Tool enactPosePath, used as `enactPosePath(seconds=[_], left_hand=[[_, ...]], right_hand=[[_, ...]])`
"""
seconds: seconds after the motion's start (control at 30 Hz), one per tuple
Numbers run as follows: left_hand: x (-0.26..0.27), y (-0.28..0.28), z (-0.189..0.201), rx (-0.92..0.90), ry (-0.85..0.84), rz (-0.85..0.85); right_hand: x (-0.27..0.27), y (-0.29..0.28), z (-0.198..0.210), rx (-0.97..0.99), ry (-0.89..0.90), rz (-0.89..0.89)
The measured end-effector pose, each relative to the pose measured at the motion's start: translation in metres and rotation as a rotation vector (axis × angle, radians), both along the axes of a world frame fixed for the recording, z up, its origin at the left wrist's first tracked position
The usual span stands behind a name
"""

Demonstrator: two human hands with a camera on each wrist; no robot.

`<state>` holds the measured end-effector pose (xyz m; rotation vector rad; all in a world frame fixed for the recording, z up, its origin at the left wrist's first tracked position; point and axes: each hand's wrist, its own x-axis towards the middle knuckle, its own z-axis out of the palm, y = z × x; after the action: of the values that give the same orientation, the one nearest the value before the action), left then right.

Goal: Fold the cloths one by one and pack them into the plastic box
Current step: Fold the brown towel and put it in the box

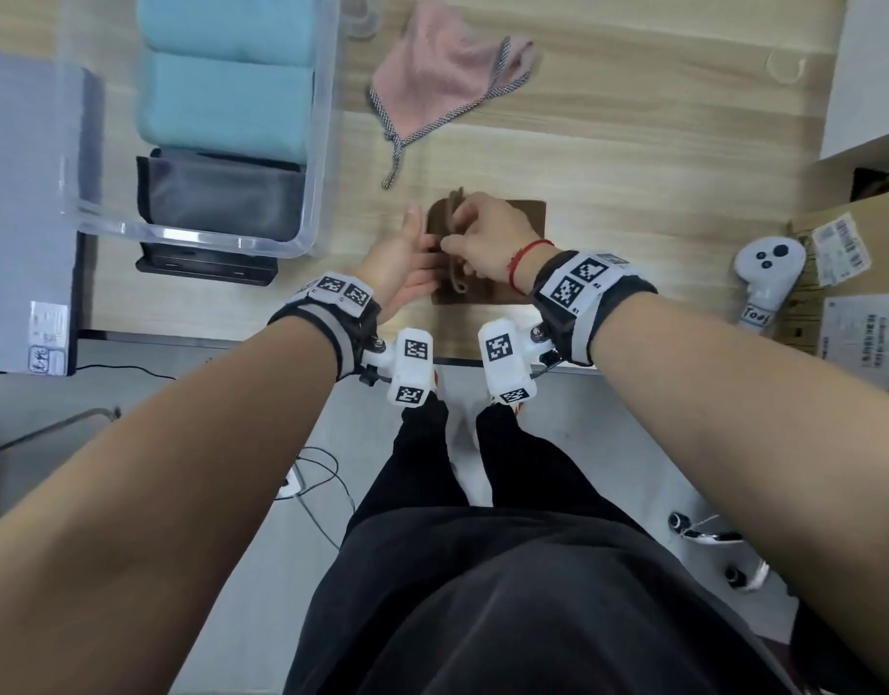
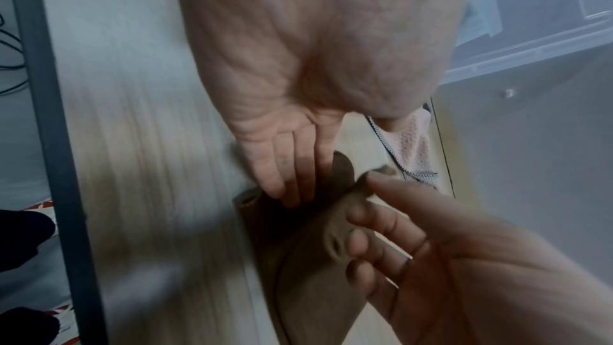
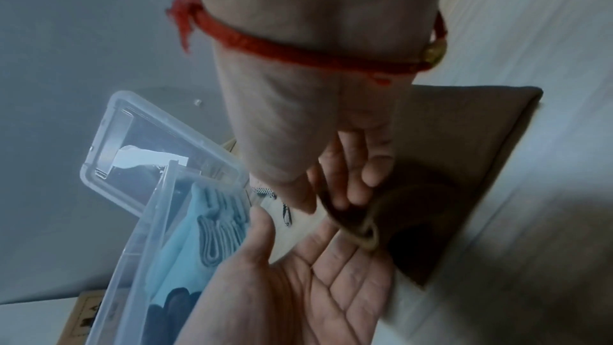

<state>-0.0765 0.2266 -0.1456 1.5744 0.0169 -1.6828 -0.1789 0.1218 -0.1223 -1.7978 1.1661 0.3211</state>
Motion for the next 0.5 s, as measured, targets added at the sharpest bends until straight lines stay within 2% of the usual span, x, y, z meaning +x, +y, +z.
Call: enactPosePath(seconds=[0.07, 0.13, 0.27, 0.33, 0.5], left_hand=[[0.003, 0.003, -0.004, -0.002, 0.009, -0.02], [0.003, 0.005, -0.006, -0.014, -0.03, -0.058], [0.0, 0.007, -0.014, 0.014, -0.233, -0.112], [-0.002, 0.006, -0.013, 0.03, -0.34, -0.208], [-0.011, 0.004, -0.011, 0.033, -0.4, -0.271]], right_hand=[[-0.002, 0.003, -0.001, 0.057, -0.015, 0.027], [-0.012, 0.001, -0.003, 0.016, -0.01, 0.032], [-0.043, -0.011, -0.007, -0.075, 0.032, 0.035], [-0.062, -0.015, -0.011, -0.107, 0.07, 0.037], [-0.1, -0.016, -0.027, -0.155, 0.136, 0.1]])
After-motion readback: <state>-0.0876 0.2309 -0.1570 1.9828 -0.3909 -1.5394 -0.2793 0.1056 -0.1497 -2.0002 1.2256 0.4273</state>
